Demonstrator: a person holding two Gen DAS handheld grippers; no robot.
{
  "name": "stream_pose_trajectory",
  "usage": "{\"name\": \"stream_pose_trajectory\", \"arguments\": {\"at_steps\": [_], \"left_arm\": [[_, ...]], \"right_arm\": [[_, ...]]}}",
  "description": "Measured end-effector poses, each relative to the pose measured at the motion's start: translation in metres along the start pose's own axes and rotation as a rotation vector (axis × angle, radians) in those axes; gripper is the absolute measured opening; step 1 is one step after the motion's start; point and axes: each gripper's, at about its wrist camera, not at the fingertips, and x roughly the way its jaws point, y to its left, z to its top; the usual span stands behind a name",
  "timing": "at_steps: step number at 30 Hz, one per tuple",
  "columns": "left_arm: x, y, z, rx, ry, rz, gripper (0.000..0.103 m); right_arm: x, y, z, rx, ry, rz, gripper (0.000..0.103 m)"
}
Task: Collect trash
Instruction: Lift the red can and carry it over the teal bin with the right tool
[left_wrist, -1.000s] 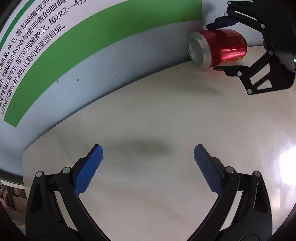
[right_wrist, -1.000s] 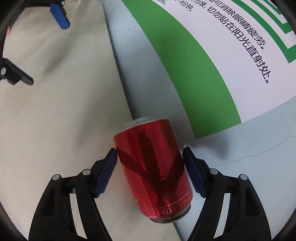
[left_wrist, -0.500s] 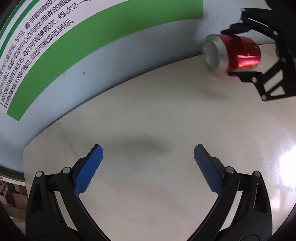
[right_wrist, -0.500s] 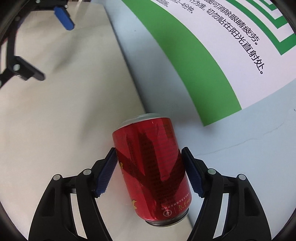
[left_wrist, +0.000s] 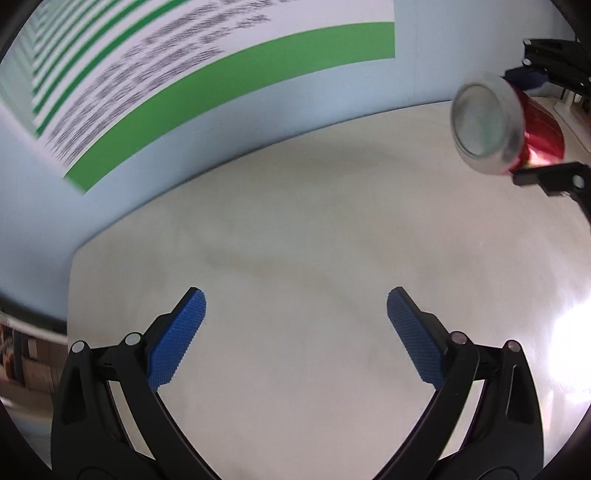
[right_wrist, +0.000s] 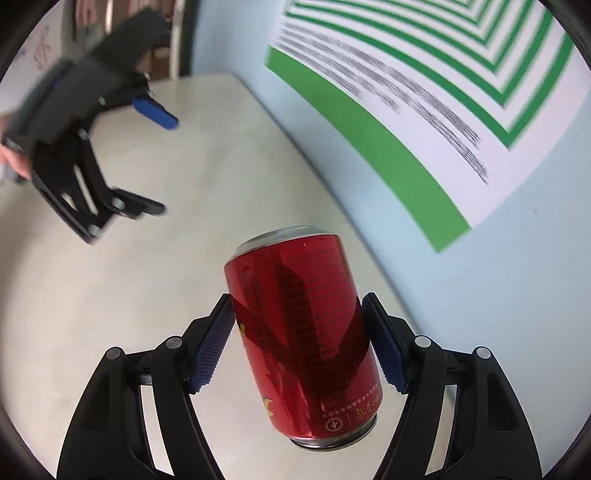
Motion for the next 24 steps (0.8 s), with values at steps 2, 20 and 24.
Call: {"name": "stream_pose_trajectory", "arguments": {"at_steps": [2, 20, 24], "left_arm": [[-0.015, 0.005, -0.021, -0.032, 0.014, 0.017, 0.096], [-0.181, 0.072, -0.365, -0.634, 0.192, 0.264, 0.096], [-0.205, 0.093, -0.45, -0.773, 0.226, 0.3, 0.096]], "right_arm": [[-0.013, 0.015, 0.014, 0.016, -0.023, 0.082, 0.071], [-0.031, 0.348, 0.125, -0.383, -0.078, 0.597, 0.071], [-0.031, 0.443, 0.145, -0.46, -0.075, 0.684, 0.071]]}}
